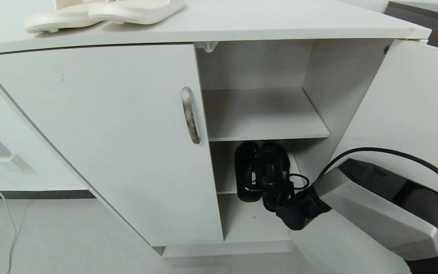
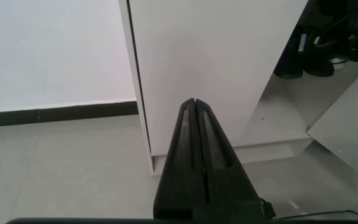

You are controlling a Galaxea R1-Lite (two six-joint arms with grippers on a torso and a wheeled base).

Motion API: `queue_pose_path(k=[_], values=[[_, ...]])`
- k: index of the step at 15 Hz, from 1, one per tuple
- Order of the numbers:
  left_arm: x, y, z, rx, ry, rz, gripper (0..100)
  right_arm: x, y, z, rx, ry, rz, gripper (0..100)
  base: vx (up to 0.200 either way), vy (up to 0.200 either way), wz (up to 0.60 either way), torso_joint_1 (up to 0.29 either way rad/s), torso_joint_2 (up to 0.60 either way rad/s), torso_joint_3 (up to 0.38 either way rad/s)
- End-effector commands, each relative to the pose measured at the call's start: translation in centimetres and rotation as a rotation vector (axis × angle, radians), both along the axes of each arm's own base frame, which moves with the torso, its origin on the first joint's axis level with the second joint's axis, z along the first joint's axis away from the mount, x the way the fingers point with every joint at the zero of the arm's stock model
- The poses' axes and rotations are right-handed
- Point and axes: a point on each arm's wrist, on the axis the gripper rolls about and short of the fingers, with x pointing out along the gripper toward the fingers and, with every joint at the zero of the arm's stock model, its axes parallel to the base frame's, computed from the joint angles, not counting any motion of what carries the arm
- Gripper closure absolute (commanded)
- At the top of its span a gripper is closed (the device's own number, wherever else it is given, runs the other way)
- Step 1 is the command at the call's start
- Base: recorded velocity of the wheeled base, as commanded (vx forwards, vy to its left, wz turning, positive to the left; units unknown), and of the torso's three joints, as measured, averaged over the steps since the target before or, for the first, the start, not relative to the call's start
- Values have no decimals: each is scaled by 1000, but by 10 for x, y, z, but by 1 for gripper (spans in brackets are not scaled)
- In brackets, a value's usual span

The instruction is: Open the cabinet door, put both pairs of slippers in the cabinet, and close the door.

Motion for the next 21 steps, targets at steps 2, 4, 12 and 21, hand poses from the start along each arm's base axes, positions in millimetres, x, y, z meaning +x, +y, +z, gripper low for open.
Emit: queue_pose_path(k=[2, 4, 12, 21], values=[[0, 0, 0, 0, 2, 0, 100, -49, -7, 30, 20, -24, 55, 0, 0, 0, 0, 0, 0, 0], [0, 0, 0, 0, 2, 0, 100, -76, -11, 31, 16, -13, 90, 0, 0, 0, 0, 0, 0, 0], [0, 0, 0, -2, 2, -1, 100, -93, -5, 29, 12, -12, 111, 0, 0, 0, 0, 0, 0, 0], [0, 0, 0, -2, 2, -1, 100, -98, -4, 25, -2, 0, 115, 0, -111, 0, 0, 2, 2, 2]])
